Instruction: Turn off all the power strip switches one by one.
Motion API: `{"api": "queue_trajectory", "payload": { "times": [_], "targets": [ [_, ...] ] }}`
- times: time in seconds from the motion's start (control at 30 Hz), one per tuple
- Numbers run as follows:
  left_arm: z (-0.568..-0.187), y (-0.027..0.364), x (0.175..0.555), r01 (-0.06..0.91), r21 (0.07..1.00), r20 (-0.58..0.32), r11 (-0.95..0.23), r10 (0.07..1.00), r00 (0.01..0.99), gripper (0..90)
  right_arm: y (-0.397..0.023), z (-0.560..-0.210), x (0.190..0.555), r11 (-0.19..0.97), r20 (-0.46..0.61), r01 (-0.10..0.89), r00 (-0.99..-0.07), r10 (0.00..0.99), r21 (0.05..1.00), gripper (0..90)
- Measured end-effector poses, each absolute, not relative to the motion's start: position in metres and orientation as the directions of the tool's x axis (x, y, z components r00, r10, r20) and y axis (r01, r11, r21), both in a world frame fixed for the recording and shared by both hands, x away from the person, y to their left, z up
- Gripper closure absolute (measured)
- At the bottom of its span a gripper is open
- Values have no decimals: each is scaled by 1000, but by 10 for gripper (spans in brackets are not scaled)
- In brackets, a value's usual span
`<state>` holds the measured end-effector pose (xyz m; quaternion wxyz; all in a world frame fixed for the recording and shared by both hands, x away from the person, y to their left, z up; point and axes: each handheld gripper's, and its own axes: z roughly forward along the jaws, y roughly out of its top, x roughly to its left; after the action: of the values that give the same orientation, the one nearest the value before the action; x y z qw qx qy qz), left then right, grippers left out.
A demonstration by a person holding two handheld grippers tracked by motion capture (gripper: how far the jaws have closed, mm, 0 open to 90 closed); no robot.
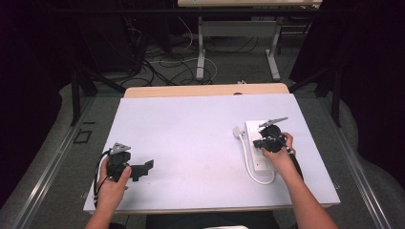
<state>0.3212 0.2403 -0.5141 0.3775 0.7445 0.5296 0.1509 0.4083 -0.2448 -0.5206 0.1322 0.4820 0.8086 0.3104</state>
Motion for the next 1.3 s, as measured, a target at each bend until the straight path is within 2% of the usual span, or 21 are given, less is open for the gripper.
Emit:
{"api": "queue_trajectory", "payload": {
  "times": [1.3],
  "targets": [
    [-514, 241, 321, 674, 722, -170, -160, 902, 396, 21, -244, -524, 408, 350, 72, 691, -503, 861, 633, 900]
  ]
}}
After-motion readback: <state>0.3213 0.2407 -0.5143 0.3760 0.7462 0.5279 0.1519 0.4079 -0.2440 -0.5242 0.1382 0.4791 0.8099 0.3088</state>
